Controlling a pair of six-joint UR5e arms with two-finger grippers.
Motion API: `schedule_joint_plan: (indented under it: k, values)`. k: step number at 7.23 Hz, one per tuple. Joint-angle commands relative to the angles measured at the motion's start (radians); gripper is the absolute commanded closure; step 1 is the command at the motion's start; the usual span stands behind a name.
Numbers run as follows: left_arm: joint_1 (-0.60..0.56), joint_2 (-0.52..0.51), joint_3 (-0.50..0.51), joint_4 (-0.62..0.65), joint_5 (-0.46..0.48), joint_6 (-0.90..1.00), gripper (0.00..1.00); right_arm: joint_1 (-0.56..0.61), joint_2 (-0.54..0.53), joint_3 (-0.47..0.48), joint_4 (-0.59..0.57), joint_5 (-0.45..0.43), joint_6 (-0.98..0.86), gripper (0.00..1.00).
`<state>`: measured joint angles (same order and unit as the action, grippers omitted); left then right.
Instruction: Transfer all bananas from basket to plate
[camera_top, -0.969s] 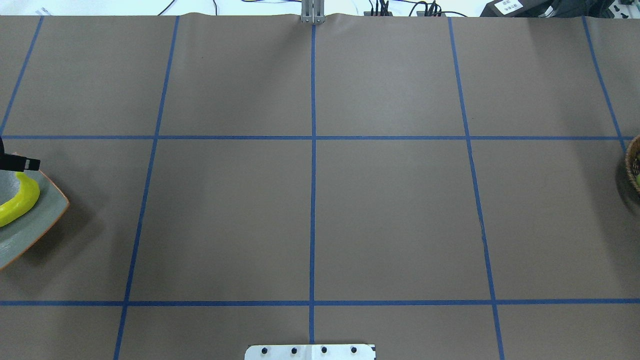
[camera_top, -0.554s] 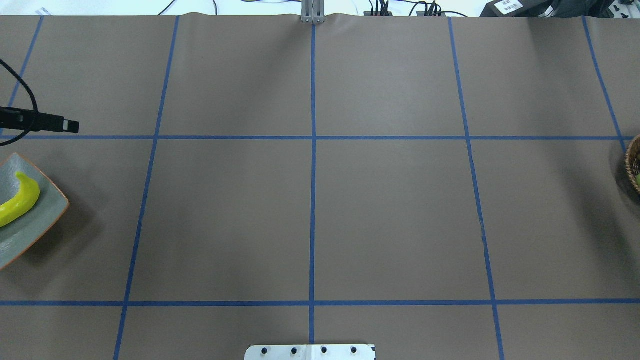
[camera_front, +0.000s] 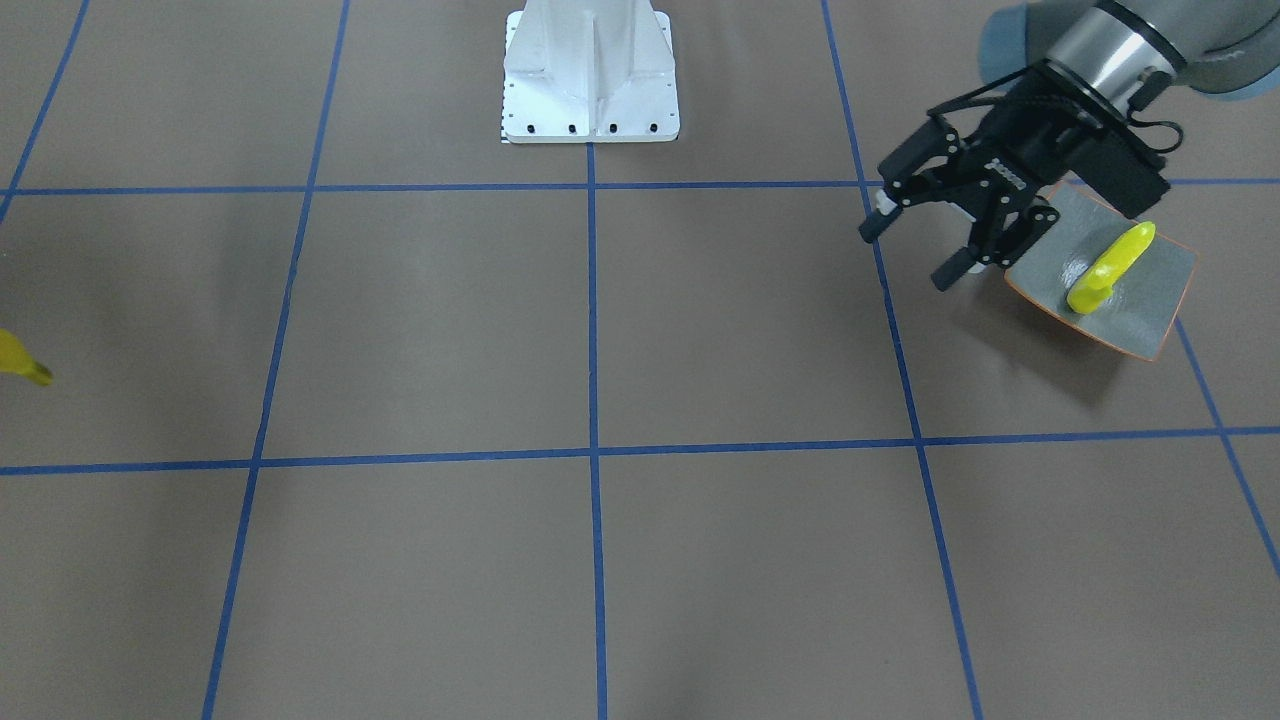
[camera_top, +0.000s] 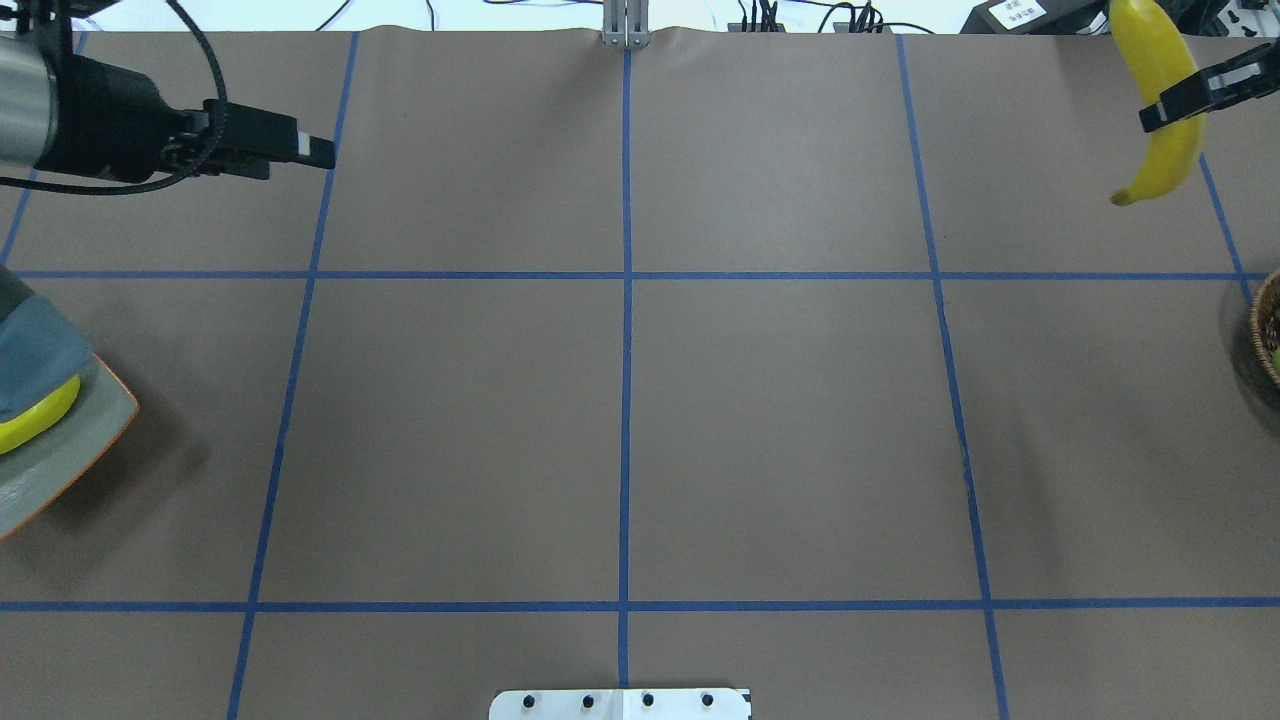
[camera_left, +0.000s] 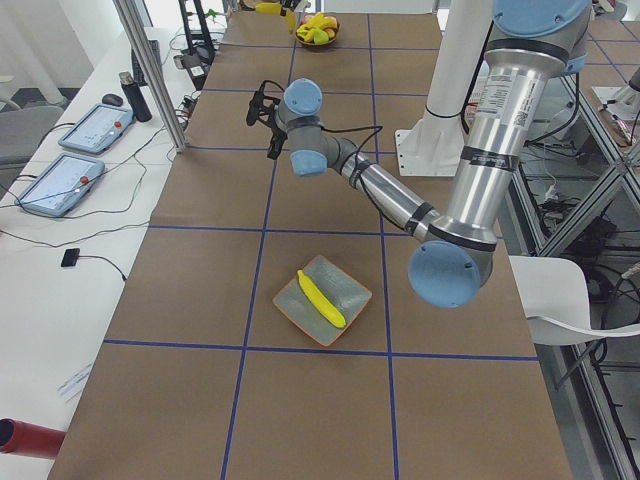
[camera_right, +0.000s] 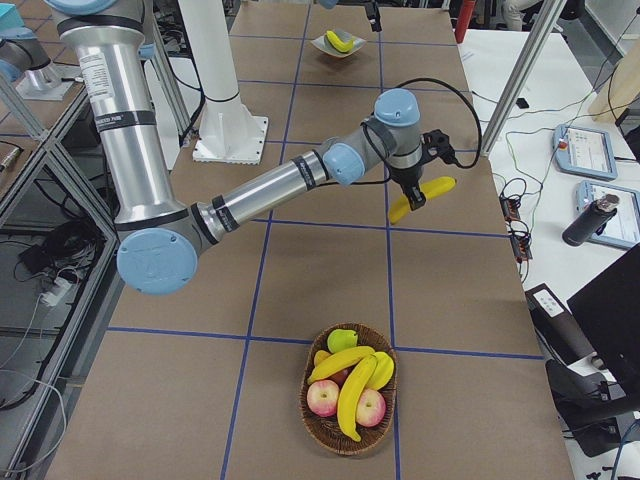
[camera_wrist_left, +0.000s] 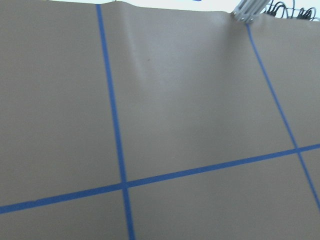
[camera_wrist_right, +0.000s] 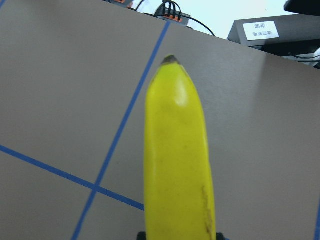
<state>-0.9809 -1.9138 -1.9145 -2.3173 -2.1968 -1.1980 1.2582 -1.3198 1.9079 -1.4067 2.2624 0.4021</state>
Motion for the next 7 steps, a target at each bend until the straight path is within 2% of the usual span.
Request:
schedule_joint_plan:
  k: [1,2,4,5,6,7]
  values:
    - [0.062,-0.117,0.005,-0.002,0.003,-0.121,0.00,-0.141,0.065,0.072,0.000,-0.055,0.182,1.00]
    - [0.100,-0.140,0.000,-0.002,0.003,-0.120,0.00,-0.195,0.106,0.074,0.000,-0.073,0.216,1.00]
    - [0.120,-0.203,0.006,-0.008,0.008,-0.171,0.00,-0.339,0.178,0.103,0.002,-0.176,0.366,1.00]
    - [0.120,-0.212,0.006,-0.011,0.011,-0.217,0.00,-0.415,0.201,0.132,0.003,-0.249,0.453,1.00]
    - [0.120,-0.226,0.008,-0.013,0.066,-0.254,0.00,-0.489,0.215,0.158,0.024,-0.321,0.522,1.00]
    - [0.123,-0.234,0.024,-0.051,0.083,-0.309,0.00,-0.558,0.215,0.160,0.085,-0.402,0.584,1.00]
